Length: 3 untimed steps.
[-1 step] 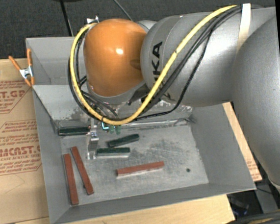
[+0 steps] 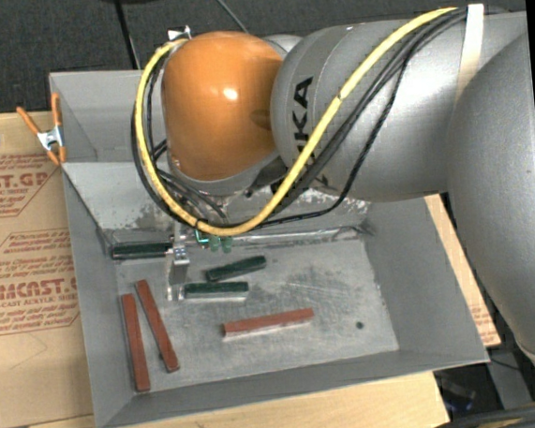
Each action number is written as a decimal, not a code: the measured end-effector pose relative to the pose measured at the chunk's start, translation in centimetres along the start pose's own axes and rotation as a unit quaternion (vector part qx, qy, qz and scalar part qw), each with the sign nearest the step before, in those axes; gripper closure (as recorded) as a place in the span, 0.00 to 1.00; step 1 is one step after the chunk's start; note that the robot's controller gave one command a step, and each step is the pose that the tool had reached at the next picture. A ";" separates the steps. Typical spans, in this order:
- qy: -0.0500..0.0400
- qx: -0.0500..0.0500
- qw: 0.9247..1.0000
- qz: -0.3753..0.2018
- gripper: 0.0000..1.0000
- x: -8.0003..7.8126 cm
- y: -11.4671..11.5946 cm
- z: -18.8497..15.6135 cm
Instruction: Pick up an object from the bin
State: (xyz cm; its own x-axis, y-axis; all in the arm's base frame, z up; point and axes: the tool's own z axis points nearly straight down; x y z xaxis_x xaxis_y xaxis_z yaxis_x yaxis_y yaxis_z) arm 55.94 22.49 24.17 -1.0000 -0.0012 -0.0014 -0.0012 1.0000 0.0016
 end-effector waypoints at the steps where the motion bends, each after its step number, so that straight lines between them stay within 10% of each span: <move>1: -0.002 -0.001 0.999 -0.038 0.00 0.2 -1.9 4.0; 3: -0.004 0.000 0.999 -0.046 0.00 -0.5 -7.6 10.3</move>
Offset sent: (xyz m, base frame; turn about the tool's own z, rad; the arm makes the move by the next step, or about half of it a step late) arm -0.0007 -0.0860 -0.0546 -0.0450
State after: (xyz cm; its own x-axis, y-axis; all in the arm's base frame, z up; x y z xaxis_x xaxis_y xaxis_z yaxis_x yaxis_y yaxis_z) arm 56.44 14.95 13.85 -0.9957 -0.0921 -0.0089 -0.0921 0.9957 0.0002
